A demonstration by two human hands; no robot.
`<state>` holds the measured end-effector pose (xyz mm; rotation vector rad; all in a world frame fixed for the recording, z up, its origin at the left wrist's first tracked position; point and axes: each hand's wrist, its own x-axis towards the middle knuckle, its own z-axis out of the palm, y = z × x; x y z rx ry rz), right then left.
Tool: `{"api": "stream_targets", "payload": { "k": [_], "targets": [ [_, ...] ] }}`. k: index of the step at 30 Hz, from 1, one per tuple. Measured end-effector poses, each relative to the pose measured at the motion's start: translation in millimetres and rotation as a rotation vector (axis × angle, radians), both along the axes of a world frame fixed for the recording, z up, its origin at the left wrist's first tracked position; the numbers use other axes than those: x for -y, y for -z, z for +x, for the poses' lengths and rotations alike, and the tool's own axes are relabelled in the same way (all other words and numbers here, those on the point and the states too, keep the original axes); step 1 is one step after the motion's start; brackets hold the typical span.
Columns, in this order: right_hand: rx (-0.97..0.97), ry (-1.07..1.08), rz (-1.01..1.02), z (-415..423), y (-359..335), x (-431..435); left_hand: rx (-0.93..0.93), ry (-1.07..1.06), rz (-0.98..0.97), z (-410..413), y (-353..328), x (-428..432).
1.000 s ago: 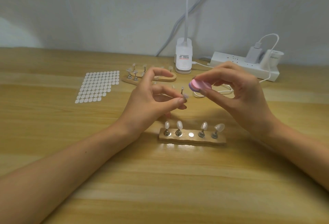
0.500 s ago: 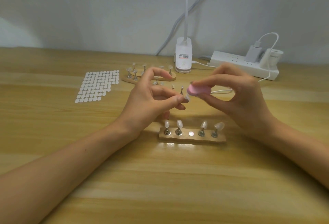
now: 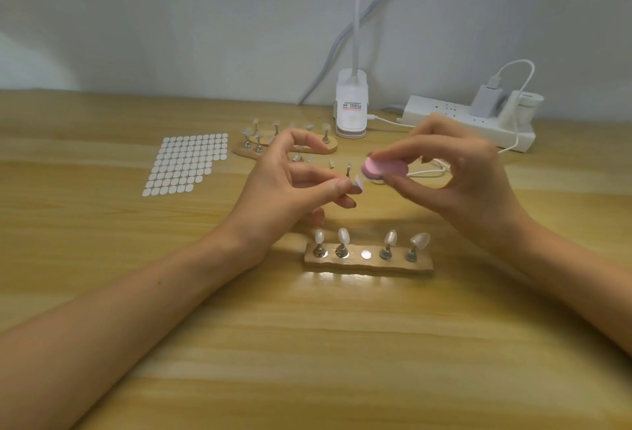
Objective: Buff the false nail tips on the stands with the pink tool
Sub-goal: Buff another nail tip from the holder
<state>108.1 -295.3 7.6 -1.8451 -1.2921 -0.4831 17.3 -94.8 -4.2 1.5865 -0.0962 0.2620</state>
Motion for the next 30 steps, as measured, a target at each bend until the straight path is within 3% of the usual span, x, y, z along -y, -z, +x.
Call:
{"api": "stream_targets", "payload": {
  "k": [4,8,12,17,22,26,30],
  "targets": [
    [0.005,-0.105,-0.017,-2.3,1.3,-1.6,-0.004,0.023,-0.024,0.3,-0.2,-0.2],
    [-0.013,-0.011,0.029,2.7,-2.1,2.5,-0.013,0.050,-0.076,1.6,-1.0,-1.7],
    [0.004,-0.116,-0.009,-2.2,1.1,-2.4,-0.006,0.063,-0.067,1.6,-0.5,-2.1],
    [-0.111,0.082,0.071,10.0,0.9,7.8,0.009,0.125,-0.099,1.2,-2.1,-3.7],
    [-0.223,0.068,0.037,6.6,11.9,7.8,0.065,0.108,-0.127,-2.2,-3.7,-3.9],
    [-0.220,0.036,-0.008,8.9,14.8,10.2,0.203,0.056,-0.008,-11.5,-8.4,-2.4],
    [-0.246,0.023,0.008,11.7,17.0,11.3,0.441,0.029,0.341,-26.2,-15.9,4.0]
  ]
}}
